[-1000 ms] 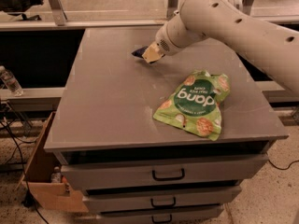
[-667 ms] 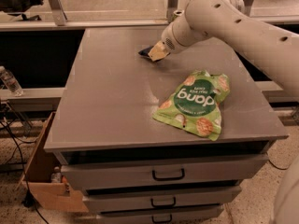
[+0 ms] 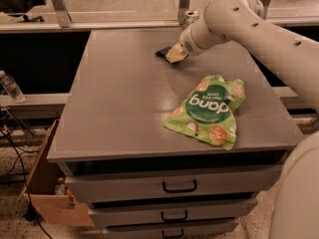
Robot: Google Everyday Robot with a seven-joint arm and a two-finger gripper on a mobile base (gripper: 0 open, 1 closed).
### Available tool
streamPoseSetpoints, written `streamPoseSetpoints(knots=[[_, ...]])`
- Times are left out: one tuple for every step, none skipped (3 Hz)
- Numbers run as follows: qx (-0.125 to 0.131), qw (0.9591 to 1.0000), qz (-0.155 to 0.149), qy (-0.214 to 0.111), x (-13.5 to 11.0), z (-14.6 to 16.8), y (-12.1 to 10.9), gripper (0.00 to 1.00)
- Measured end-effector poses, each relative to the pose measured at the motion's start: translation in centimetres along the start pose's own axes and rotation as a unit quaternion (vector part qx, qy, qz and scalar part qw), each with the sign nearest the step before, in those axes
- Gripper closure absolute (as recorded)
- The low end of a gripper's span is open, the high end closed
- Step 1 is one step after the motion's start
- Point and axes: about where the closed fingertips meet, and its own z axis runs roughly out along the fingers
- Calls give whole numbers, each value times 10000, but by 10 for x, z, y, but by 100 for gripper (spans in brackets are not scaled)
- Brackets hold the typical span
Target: Move rxbar blueberry near 7up can
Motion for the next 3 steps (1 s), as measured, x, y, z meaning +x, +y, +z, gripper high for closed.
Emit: streamPoseSetpoints(knots=[[131,9999,-9,-41,5,2,-18,100],[236,9997,41,-54,8,0,-32,83],[275,9996,90,-77,11,-2,-39,59]])
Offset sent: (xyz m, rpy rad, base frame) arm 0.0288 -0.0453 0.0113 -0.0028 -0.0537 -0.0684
